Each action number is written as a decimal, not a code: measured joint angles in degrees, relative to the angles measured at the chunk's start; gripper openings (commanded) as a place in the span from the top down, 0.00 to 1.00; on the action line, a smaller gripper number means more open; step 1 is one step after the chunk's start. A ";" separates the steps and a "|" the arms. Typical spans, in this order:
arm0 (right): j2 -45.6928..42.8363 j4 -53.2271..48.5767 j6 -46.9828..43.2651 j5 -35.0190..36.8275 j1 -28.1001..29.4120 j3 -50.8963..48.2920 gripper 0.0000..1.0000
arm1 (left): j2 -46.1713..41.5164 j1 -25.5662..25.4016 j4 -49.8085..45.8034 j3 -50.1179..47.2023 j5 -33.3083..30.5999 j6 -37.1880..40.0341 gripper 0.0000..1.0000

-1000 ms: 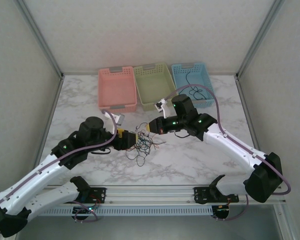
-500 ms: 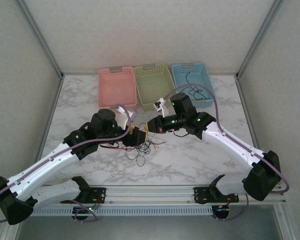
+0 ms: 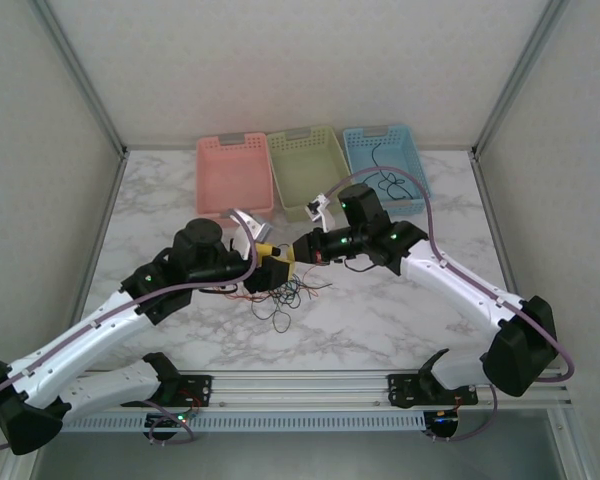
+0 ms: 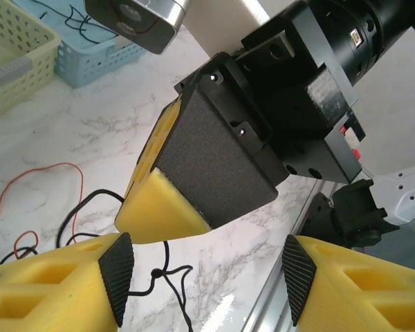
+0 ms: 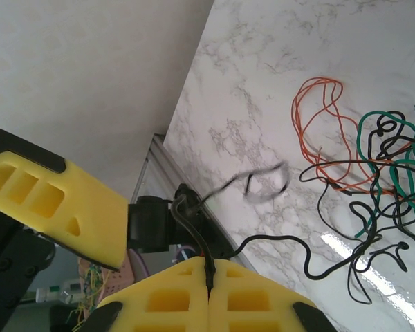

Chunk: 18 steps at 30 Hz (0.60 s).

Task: Untangle the cables

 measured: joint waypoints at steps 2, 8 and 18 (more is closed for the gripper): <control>0.04 -0.02 0.57 -0.63 -0.92 0.02 1.00 | 0.09 0.00 1.16 -0.85 -0.02 0.94 0.39; 0.04 0.00 1.86 -2.99 -3.85 0.07 1.00 | 2.38 0.00 4.00 -1.25 0.09 3.28 0.37; 0.04 -0.07 2.23 -5.70 -4.87 0.07 1.00 | 6.54 0.00 13.90 -7.13 0.87 6.95 0.32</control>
